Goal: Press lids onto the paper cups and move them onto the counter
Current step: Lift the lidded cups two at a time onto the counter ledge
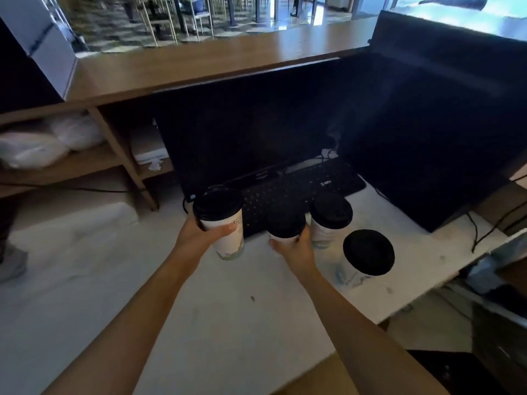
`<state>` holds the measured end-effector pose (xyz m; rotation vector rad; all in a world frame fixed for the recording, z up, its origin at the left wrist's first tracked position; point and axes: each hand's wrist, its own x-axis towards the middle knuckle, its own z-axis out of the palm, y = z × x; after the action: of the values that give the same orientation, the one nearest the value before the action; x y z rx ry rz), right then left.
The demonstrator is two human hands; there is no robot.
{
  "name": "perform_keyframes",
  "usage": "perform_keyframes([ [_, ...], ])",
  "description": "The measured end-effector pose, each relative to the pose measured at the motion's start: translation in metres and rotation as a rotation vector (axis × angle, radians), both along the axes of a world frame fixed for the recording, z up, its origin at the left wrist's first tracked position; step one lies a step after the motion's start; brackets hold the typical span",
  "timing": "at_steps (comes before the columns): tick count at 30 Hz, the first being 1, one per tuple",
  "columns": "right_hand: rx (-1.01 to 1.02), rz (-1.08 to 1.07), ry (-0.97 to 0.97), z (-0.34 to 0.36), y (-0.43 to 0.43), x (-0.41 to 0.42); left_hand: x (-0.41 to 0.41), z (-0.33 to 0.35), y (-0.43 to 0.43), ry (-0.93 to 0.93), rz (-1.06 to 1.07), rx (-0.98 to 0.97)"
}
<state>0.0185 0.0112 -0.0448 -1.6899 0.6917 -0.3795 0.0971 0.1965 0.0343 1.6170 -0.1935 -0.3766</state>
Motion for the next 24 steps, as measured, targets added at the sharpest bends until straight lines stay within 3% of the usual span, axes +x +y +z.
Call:
perform_keyframes([
  [8, 0.0, 0.137, -0.074, 0.031, 0.007, 0.005, 0.009, 0.015, 0.009, -0.001, 0.055, -0.002],
  [24, 0.026, 0.494, -0.271, 0.263, 0.017, 0.065, 0.065, 0.191, 0.052, -0.251, 0.005, -0.021],
])
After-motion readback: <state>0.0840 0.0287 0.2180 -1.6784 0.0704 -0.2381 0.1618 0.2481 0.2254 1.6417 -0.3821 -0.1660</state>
